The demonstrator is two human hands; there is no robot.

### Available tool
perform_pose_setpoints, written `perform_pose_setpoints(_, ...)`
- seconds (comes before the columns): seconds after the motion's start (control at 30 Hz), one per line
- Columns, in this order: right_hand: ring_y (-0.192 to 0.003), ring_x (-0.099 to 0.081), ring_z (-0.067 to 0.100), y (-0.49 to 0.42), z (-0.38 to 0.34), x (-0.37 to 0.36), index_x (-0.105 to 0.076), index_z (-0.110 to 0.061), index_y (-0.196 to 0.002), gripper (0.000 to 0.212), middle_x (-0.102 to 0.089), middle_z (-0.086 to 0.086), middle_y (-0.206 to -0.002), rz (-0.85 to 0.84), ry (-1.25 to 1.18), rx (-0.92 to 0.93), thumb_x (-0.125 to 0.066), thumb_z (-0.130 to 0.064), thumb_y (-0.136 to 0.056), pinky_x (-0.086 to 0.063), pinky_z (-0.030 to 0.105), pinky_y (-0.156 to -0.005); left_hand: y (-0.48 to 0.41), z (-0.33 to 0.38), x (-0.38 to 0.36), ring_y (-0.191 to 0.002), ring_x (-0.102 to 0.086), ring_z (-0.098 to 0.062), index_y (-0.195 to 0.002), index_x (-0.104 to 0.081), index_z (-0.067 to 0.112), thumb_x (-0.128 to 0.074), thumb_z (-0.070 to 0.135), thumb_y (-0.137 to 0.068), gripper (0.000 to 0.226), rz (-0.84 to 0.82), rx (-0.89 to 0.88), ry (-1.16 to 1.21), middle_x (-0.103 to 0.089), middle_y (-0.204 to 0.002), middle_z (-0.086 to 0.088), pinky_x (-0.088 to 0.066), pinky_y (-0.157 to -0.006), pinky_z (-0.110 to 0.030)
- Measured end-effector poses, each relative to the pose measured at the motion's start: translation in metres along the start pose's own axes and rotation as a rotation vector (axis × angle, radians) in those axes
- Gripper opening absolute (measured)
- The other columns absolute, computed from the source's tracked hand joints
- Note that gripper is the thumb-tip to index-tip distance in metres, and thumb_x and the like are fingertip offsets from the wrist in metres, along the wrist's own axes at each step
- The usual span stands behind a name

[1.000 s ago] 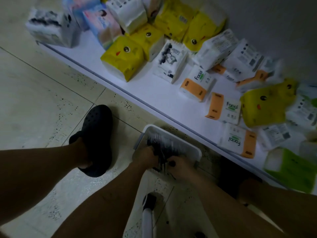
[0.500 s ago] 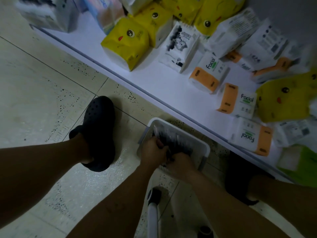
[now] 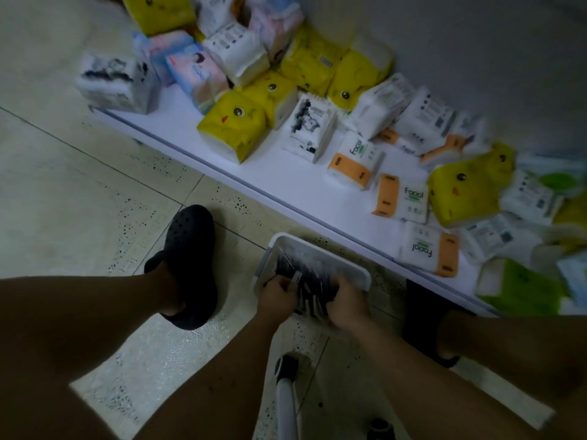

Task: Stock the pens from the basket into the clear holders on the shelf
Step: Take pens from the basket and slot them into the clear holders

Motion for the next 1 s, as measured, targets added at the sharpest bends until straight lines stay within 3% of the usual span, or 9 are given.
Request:
perform_pose_setpoints(0.1,-0.092,-0.056,0.021,0.019,0.0,0.013,-0.05,-0.015,-0.125,0.032,-0.058,0.006,-0.103,-0.017,0.005,-0.02,-0.046,-0.006,-0.094,-0.044,0.026,-0.075,0.017,0.011,-0.002,-0.091,-0.065,-0.034,-0.103,-0.062,0.008,-0.049,0.038,-0.098,0.033,-0.02,-0.004,-0.045,-0.066,-0.091,-0.012,-0.056,-0.08,-0.04)
perform_pose_setpoints(0.2,-0.072,-0.055,0.016,0.032,0.006,0.032,-0.057,-0.017,-0.102,0.018,-0.058,0.002,-0.083,0.054,0.017,-0.047,-0.04,-0.015,-0.097,-0.045,0.027,-0.063,0.035,0.041,-0.002,-0.095,-0.061,-0.029,-0.112,-0.06,0.003,-0.039,0.022,-0.102,0.03,-0.04,-0.062,-0.164,-0.064,-0.103,-0.015,-0.051,-0.085,-0.036)
perform_pose_setpoints(0.37,-0.054,-0.048,0.014,0.069,-0.009,0.089,-0.045,-0.021,-0.062,0.042,-0.05,-0.002,-0.061,0.27,-0.053,0.063,-0.04,-0.036,-0.101,-0.032,0.026,-0.05,0.073,0.099,0.006,-0.07,-0.057,-0.037,-0.078,-0.054,0.004,-0.036,0.036,-0.102,0.044,-0.02,-0.259,-0.118,-0.055,-0.076,-0.027,-0.039,-0.062,-0.031)
perform_pose_setpoints(0.43,-0.067,-0.056,0.017,0.088,-0.019,0.111,-0.052,-0.021,-0.068,0.039,-0.06,0.0,-0.073,0.339,-0.103,0.144,-0.04,-0.037,-0.101,-0.042,0.028,-0.059,0.088,0.125,0.01,-0.075,-0.062,-0.031,-0.088,-0.06,0.007,-0.04,0.034,-0.101,0.036,-0.008,-0.36,-0.107,-0.06,-0.077,-0.02,-0.046,-0.063,-0.03)
perform_pose_setpoints(0.5,-0.076,-0.061,0.023,0.105,-0.026,0.132,-0.06,-0.019,-0.081,0.025,-0.064,0.002,-0.08,0.401,-0.211,0.219,-0.047,-0.032,-0.099,-0.048,0.033,-0.068,0.104,0.152,0.012,-0.063,-0.058,-0.016,-0.099,-0.063,0.008,-0.044,0.03,-0.101,0.029,-0.04,-0.415,-0.096,-0.061,-0.074,-0.007,-0.047,-0.055,-0.021)
perform_pose_setpoints(0.63,-0.063,-0.059,0.025,0.141,-0.044,0.17,-0.06,-0.016,-0.101,0.011,-0.058,-0.001,-0.064,0.432,-0.532,0.337,-0.05,-0.017,-0.099,-0.05,0.033,-0.06,0.137,0.209,0.02,-0.051,-0.057,-0.009,-0.099,-0.064,0.007,-0.052,0.025,-0.098,0.021,-0.048,-0.558,-0.053,-0.063,-0.068,-0.004,-0.048,-0.05,-0.02)
perform_pose_setpoints(0.77,-0.063,-0.05,0.017,0.186,-0.074,0.212,-0.049,-0.018,-0.089,0.02,-0.061,0.011,-0.087,0.472,-0.619,0.462,-0.043,-0.002,-0.099,-0.039,0.02,-0.053,0.183,0.271,0.03,-0.056,-0.057,-0.012,-0.106,-0.059,0.011,-0.05,0.022,-0.099,0.016,0.003,-0.75,-0.055,-0.063,-0.073,-0.004,-0.047,-0.054,-0.021)
perform_pose_setpoints(0.87,-0.062,-0.051,0.005,0.229,-0.087,0.247,-0.05,-0.029,-0.1,0.014,-0.059,-0.007,-0.077,0.6,-0.592,0.557,-0.044,-0.017,-0.101,-0.036,0.016,-0.052,0.227,0.315,0.034,-0.061,-0.054,-0.007,-0.105,-0.058,0.016,-0.046,0.026,-0.1,0.017,0.129,-0.913,-0.126,-0.061,-0.072,0.002,-0.039,-0.055,-0.019)
perform_pose_setpoints(1.0,-0.051,-0.048,0.0,0.293,-0.091,0.293,-0.056,-0.032,-0.077,0.027,-0.05,-0.006,-0.059,0.809,-0.613,0.668,-0.045,-0.027,-0.101,-0.035,0.014,-0.051,0.291,0.361,0.025,-0.055,-0.05,-0.007,-0.097,-0.062,0.021,-0.051,0.038,-0.096,0.021,0.096,-1.063,-0.054,-0.058,-0.067,0.002,-0.038,-0.054,-0.025)
Point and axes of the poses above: each hand's wrist, its own y-axis away from the middle knuckle, its own x-axis out of the back of the hand, z = x × y, the point moved 9 cm from there along -y, towards the middle knuckle
